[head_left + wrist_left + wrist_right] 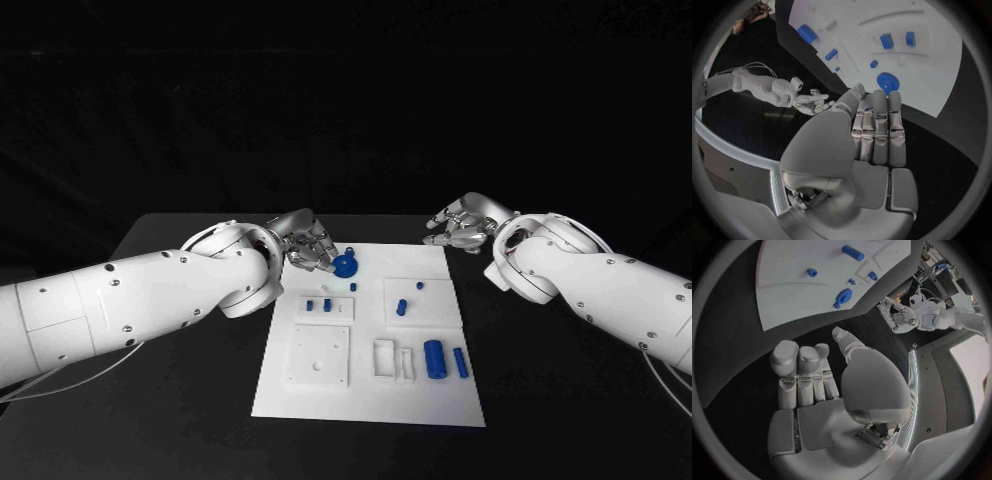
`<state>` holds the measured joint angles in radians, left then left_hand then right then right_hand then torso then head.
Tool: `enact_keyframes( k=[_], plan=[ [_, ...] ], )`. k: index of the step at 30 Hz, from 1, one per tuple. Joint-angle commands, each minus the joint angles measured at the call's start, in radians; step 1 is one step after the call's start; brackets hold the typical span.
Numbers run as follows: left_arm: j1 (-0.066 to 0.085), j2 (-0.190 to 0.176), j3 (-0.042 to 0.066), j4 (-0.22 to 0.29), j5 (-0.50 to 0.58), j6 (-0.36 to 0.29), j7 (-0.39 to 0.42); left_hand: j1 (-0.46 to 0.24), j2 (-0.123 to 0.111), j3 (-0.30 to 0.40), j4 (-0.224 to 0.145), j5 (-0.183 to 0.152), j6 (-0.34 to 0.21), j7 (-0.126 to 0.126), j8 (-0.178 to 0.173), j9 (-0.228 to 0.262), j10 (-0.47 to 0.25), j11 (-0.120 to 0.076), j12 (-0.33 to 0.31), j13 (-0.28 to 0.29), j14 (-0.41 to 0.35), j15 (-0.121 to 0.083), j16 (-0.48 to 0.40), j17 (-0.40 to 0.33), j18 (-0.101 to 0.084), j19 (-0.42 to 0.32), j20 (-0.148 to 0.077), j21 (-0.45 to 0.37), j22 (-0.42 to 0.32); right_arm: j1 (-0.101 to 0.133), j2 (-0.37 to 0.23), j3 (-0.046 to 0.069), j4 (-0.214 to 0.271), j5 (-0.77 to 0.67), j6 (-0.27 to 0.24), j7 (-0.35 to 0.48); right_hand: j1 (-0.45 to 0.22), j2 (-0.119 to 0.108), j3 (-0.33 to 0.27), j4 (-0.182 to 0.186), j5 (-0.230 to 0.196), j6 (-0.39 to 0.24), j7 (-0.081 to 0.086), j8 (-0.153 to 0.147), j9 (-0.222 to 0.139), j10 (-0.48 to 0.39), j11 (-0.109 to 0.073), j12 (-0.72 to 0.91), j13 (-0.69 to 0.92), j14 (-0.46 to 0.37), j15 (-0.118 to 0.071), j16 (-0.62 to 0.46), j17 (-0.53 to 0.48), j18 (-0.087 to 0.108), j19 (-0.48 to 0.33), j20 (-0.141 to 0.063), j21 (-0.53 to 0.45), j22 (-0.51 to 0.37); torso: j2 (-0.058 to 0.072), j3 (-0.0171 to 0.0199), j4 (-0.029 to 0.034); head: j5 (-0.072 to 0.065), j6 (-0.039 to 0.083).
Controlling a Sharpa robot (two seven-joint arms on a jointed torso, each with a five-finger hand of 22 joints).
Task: Assemble the parts on the task board
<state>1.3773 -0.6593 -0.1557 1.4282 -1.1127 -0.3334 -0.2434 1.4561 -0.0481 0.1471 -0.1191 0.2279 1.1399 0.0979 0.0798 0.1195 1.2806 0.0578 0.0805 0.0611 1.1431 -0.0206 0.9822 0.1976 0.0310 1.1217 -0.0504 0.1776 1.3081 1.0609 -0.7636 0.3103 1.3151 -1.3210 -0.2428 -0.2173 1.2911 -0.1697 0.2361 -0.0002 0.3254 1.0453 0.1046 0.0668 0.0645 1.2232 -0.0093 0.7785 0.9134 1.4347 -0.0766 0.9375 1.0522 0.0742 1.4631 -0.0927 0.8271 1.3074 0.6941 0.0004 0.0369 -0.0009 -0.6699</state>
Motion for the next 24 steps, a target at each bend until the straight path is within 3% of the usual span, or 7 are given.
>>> enact_keyframes(
  k=[1, 3, 6, 12, 24],
  plan=[
    [0.003, 0.033, -0.001, -0.039, -0.106, -0.019, 0.114, 0.003, -0.003, 0.002, -0.011, -0.021, -0.003, 0.008, -0.013, -0.013, -0.02, 0.004, -0.019, -0.002, 0.006, 0.006, -0.009, -0.002, 0.021, 0.005, 0.008, 0.006, 0.022, -0.001, 0.003, 0.0, -0.001, 0.015, -0.025, 0.016, -0.006, 0.004, -0.002, -0.01, 0.006, 0.002, 0.0, -0.005, -0.001, 0.0, -0.003, -0.028, -0.054, -0.013, -0.001, -0.039, -0.035, 0.017, 0.018, -0.003, -0.039, 0.085, 0.002, 0.0008, -0.0025, -0.001, 0.005],
    [0.003, 0.067, -0.004, -0.079, -0.139, -0.007, 0.145, 0.0, -0.006, 0.008, -0.017, -0.049, -0.005, 0.007, -0.016, -0.025, -0.037, 0.009, -0.02, -0.002, 0.012, 0.009, -0.014, -0.005, 0.027, 0.008, 0.013, 0.005, 0.021, -0.001, 0.005, 0.0, -0.001, 0.026, -0.038, 0.021, -0.004, 0.009, 0.006, -0.013, 0.009, 0.001, 0.001, -0.005, -0.001, -0.014, -0.002, -0.057, -0.091, -0.031, -0.001, -0.102, -0.09, 0.021, 0.009, -0.003, -0.102, 0.069, 0.002, -0.0005, -0.0011, -0.001, 0.004],
    [0.003, 0.104, -0.014, -0.125, -0.175, 0.002, 0.178, -0.007, -0.012, 0.017, -0.027, -0.059, -0.005, 0.007, -0.016, -0.041, -0.062, 0.016, -0.021, -0.002, 0.024, 0.011, -0.019, -0.008, 0.035, 0.015, 0.017, 0.006, 0.021, 0.0, 0.007, 0.0, -0.001, 0.037, -0.053, 0.028, -0.006, 0.005, 0.018, -0.02, 0.009, 0.0, 0.002, -0.004, -0.001, -0.01, -0.001, -0.091, -0.177, -0.029, 0.001, -0.146, -0.157, 0.024, 0.004, -0.002, -0.207, 0.033, 0.006, -0.0005, -0.0021, -0.001, 0.009],
    [-0.003, 0.164, -0.037, -0.197, -0.231, 0.031, 0.219, -0.021, -0.02, 0.038, -0.05, -0.069, -0.007, 0.009, -0.016, -0.054, -0.085, 0.021, -0.022, -0.003, 0.047, 0.011, -0.018, -0.007, 0.045, 0.032, 0.02, 0.012, 0.023, 0.0, 0.012, 0.0, -0.001, 0.052, -0.069, 0.037, -0.008, 0.005, 0.025, -0.025, 0.012, -0.002, 0.002, -0.003, 0.0, -0.024, -0.001, -0.078, -0.27, -0.039, 0.001, -0.123, -0.196, 0.023, 0.018, -0.003, -0.258, 0.031, 0.011, 0.0002, -0.0043, -0.002, 0.013],
    [-0.027, 0.218, -0.06, -0.265, -0.293, 0.116, 0.238, -0.044, -0.043, 0.017, -0.052, -0.076, -0.016, 0.008, -0.016, -0.054, -0.168, 0.036, -0.022, -0.003, 0.057, 0.015, -0.008, -0.005, 0.045, 0.047, 0.027, 0.001, 0.015, 0.0, 0.013, 0.0, 0.004, 0.06, -0.088, 0.047, -0.011, 0.002, 0.029, -0.022, 0.014, -0.002, 0.004, -0.005, -0.001, -0.028, 0.002, -0.117, -0.367, -0.046, 0.002, -0.109, -0.225, 0.025, 0.028, -0.002, -0.304, 0.046, 0.017, 0.0009, -0.0056, -0.009, 0.011]
  ],
)
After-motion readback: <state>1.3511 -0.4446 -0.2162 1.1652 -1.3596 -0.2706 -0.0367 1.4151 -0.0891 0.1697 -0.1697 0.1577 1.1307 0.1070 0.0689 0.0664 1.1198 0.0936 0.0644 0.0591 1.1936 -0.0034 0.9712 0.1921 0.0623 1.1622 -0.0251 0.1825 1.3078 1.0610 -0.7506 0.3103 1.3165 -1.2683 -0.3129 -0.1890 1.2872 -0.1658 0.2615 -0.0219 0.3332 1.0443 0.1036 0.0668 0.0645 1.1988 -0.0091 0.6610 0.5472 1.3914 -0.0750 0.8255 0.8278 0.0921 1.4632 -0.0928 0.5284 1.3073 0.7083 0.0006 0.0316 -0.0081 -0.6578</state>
